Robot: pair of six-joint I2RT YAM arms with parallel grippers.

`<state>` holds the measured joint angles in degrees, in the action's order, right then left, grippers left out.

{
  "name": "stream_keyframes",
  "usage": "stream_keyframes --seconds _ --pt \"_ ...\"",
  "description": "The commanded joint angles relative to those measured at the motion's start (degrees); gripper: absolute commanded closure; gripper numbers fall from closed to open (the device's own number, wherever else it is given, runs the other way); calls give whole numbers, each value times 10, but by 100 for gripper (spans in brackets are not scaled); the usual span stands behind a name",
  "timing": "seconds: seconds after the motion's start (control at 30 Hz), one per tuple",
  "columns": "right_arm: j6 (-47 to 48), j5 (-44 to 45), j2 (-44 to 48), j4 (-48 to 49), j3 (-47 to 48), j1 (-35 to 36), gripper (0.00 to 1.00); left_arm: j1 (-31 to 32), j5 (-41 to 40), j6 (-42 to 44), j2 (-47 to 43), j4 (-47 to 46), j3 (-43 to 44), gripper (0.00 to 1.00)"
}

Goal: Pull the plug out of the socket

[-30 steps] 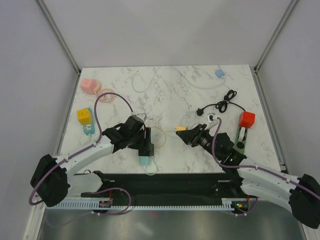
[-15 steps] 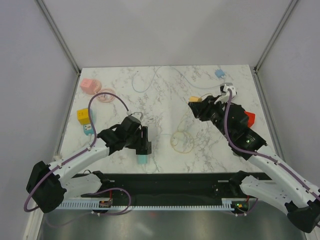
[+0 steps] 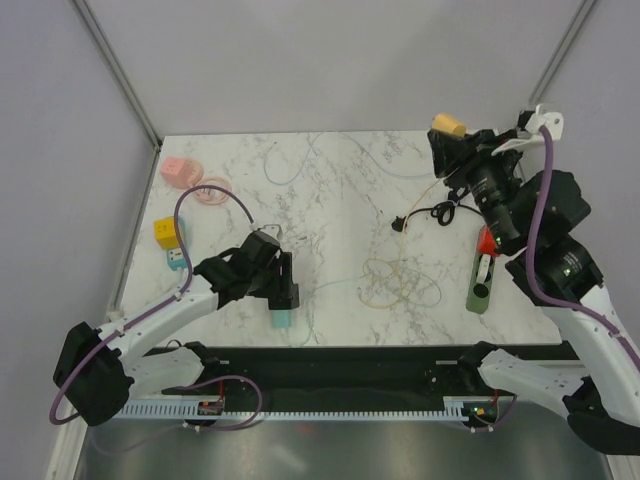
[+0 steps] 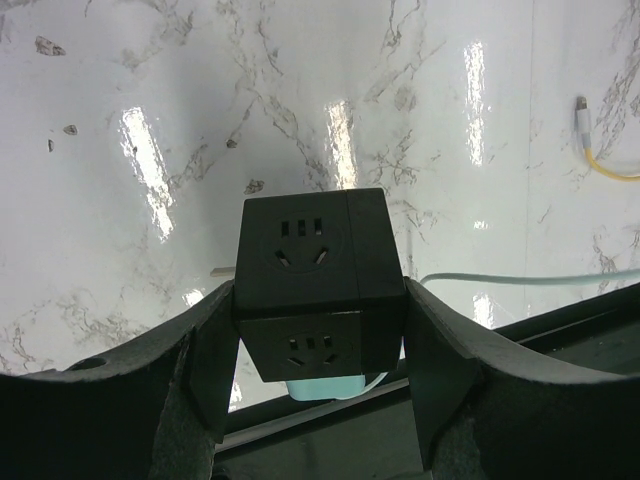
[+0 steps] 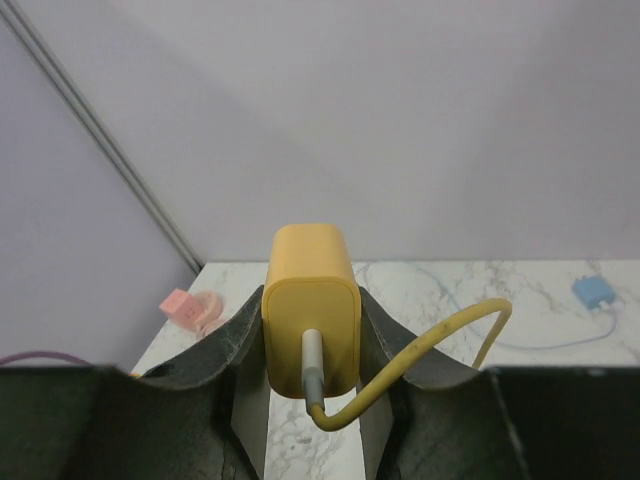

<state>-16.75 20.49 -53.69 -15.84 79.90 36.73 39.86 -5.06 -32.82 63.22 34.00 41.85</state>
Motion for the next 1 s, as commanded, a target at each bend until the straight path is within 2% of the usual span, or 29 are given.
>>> stream_keyframes --seconds 0.0,0.13,0.27,0.37,0.47,0.63,0.83,0.97 --pt "60 37 -48 12 108 -3 100 -4 -8 -24 -4 -10 17 98" --pt "73 24 -112 12 234 -3 100 -4 1 -35 -4 -10 15 98" --pt "75 2 -179 16 406 -2 100 -4 2 -36 -6 -8 17 98" --pt "78 -40 -226 39 498 -3 100 -4 3 -37 -10 -6 19 98" --pt "79 -63 -253 87 546 -3 100 -4 -1 -39 -10 -4 21 98" --pt "99 -66 -258 195 551 -3 100 -4 -19 -45 11 -1 25 98" --pt "129 -59 -266 201 559 -3 100 -8 -41 -48 38 3 38 98" --pt "157 -52 -253 200 509 -3 100 -11 -32 -35 53 3 64 98"
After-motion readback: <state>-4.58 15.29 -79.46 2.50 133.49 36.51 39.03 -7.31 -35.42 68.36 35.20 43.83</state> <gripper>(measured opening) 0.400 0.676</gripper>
